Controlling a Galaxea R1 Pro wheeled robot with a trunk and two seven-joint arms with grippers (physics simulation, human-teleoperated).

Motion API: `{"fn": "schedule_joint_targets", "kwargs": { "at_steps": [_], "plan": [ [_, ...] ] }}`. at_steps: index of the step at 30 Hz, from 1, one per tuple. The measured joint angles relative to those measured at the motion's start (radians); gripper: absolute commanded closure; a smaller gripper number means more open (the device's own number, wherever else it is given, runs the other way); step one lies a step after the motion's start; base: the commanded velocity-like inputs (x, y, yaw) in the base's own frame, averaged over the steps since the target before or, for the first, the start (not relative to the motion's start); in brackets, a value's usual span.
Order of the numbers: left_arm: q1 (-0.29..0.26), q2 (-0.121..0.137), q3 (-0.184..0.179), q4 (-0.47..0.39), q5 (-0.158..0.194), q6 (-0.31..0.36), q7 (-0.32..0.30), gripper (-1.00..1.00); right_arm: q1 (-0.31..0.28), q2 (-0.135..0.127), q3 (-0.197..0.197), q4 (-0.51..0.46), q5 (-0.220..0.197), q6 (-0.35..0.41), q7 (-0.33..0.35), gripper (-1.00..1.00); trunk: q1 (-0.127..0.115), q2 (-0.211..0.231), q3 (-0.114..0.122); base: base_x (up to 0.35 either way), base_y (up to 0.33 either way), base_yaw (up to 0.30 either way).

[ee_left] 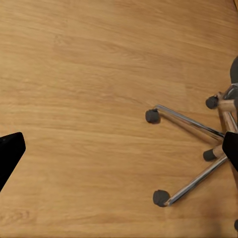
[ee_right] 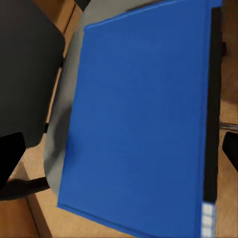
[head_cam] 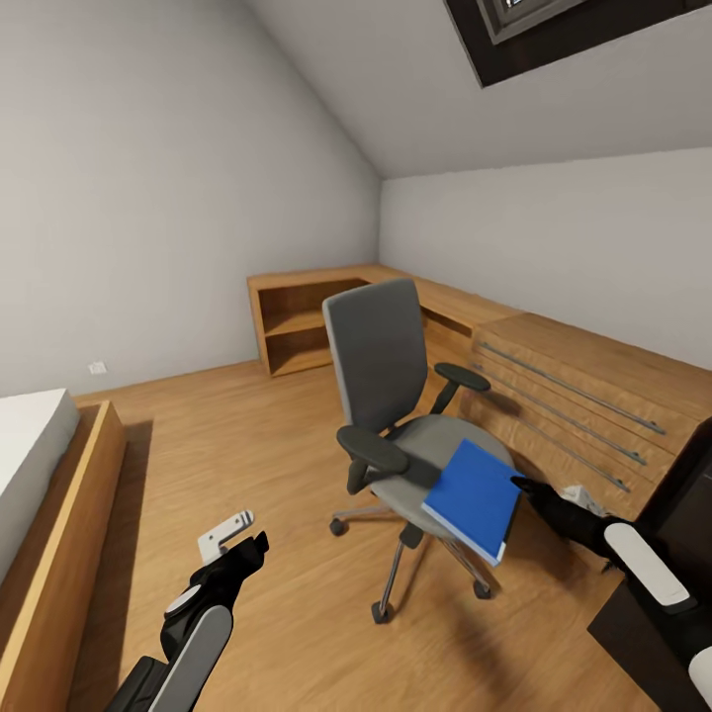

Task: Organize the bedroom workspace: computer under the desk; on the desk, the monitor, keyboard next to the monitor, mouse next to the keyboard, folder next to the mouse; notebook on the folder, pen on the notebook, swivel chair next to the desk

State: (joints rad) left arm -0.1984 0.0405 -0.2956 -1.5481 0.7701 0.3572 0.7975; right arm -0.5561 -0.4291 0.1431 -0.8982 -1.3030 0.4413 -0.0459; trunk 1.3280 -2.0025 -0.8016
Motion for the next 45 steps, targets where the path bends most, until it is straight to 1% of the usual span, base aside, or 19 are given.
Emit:
{"fn": "schedule_joint_targets", "kwargs": {
  "at_steps": [1, 2, 3, 4, 5, 7, 11, 15, 18, 26, 45],
  "plan": [
    [0.0, 0.0, 0.0, 0.0, 0.0, 0.0, 0.0, -1.0, 0.0, -0.003, -0.001, 0.014, -0.01, 0.0, 0.021, -1.0, 0.004, -0.007, -0.003, 0.0, 0.0, 0.0],
    [0.0, 0.0, 0.0, 0.0, 0.0, 0.0, 0.0, -1.0, 0.0, -0.008, -0.003, 0.041, -0.025, -0.001, 0.063, -1.0, 0.008, -0.014, -0.006, 0.0, 0.0, 0.0],
    [0.0, 0.0, 0.0, 0.0, 0.0, 0.0, 0.0, -1.0, 0.0, -0.01, -0.004, 0.055, -0.029, 0.0, 0.087, -1.0, 0.012, -0.021, -0.009, 0.0, 0.0, 0.0],
    [0.0, 0.0, 0.0, 0.0, 0.0, 0.0, 0.0, -1.0, 0.0, -0.013, -0.005, 0.079, -0.034, 0.002, 0.13, -1.0, 0.015, -0.028, -0.013, 0.0, 0.0, 0.0],
    [0.0, 0.0, 0.0, 0.0, 0.0, 0.0, 0.0, -1.0, 0.0, -0.014, -0.006, 0.089, -0.036, 0.004, 0.15, -1.0, 0.019, -0.035, -0.016, 0.0, 0.0, 0.0],
    [0.0, 0.0, 0.0, 0.0, 0.0, 0.0, -0.001, -1.0, 0.0, -0.017, -0.007, 0.119, -0.041, 0.032, 0.224, -1.0, 0.027, -0.049, -0.022, 0.0, 0.0, 0.0],
    [0.0, 0.0, 0.0, 0.0, 0.0, 0.0, 0.0, -1.0, 0.0, -0.02, -0.009, 0.131, -0.044, 0.05, 0.253, -1.0, 0.042, -0.077, -0.034, 0.0, 0.0, 0.0],
    [0.0, 0.0, 0.0, 0.0, 0.0, 0.0, 0.0, -1.0, 0.0, -0.036, -0.01, 0.139, -0.054, 0.053, 0.26, -1.0, 0.058, -0.105, -0.047, 0.0, 0.0, 0.0],
    [0.0, -0.001, 0.0, 0.0, 0.001, 0.0, 0.0, -1.0, 0.0, -0.041, -0.031, 0.147, -0.057, 0.053, 0.261, -1.0, 0.069, -0.126, -0.056, 0.0, 0.0, 0.0],
    [0.0, -0.001, -0.005, 0.0, 0.001, 0.0, 0.0, -1.0, 0.0, -0.042, -0.04, 0.16, -0.058, 0.053, 0.261, -1.0, 0.1, -0.182, -0.081, 0.0, 0.0, 0.0],
    [0.0, -0.001, -0.006, 0.001, 0.001, 0.0, 0.0, -1.0, 0.0, -0.04, -0.039, 0.161, -0.058, 0.053, 0.262, -1.0, 0.173, -0.315, -0.141, 0.0, 0.0, 0.0]
  ]
}}
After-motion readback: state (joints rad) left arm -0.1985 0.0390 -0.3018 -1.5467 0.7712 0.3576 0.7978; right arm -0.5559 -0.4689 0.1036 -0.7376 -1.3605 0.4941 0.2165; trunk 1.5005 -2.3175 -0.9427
